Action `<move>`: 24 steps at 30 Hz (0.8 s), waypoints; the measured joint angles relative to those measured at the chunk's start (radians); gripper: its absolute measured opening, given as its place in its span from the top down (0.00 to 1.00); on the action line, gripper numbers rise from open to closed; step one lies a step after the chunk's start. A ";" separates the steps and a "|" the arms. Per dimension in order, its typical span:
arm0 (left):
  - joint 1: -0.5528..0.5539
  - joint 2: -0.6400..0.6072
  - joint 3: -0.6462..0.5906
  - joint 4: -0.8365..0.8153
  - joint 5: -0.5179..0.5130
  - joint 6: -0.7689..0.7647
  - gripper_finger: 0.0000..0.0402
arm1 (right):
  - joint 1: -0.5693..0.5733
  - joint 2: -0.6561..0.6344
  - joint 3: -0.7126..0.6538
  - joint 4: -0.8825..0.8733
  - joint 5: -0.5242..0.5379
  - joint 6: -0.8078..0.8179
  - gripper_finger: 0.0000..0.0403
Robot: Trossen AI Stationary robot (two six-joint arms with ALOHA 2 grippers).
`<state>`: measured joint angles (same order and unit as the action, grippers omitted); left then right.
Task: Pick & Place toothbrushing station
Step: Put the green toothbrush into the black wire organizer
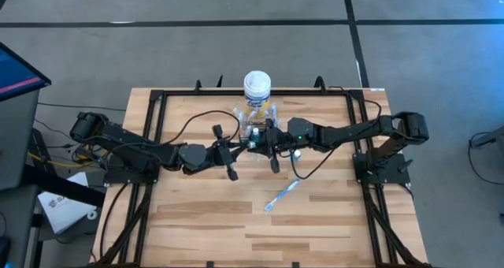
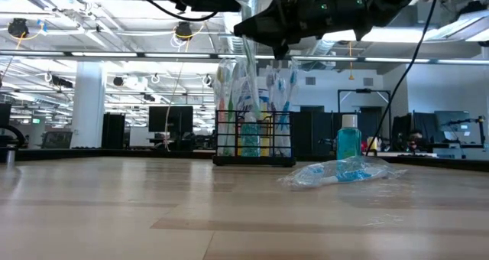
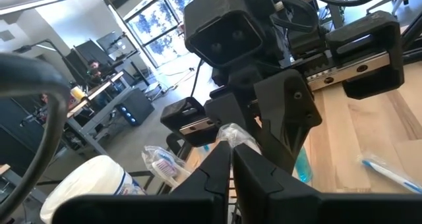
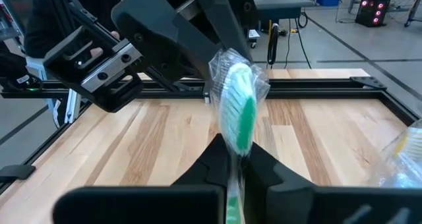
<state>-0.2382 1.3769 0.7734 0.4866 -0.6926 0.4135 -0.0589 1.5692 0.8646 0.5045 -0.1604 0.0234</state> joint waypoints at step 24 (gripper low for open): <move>-0.054 0.000 -0.001 0.006 -0.093 -0.010 0.81 | 0.001 -0.076 -0.002 -0.093 0.085 -0.039 0.99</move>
<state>-0.2920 1.3769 0.7727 0.4923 -0.7859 0.4034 -0.0582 1.4927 0.8623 0.4116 -0.0759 -0.0155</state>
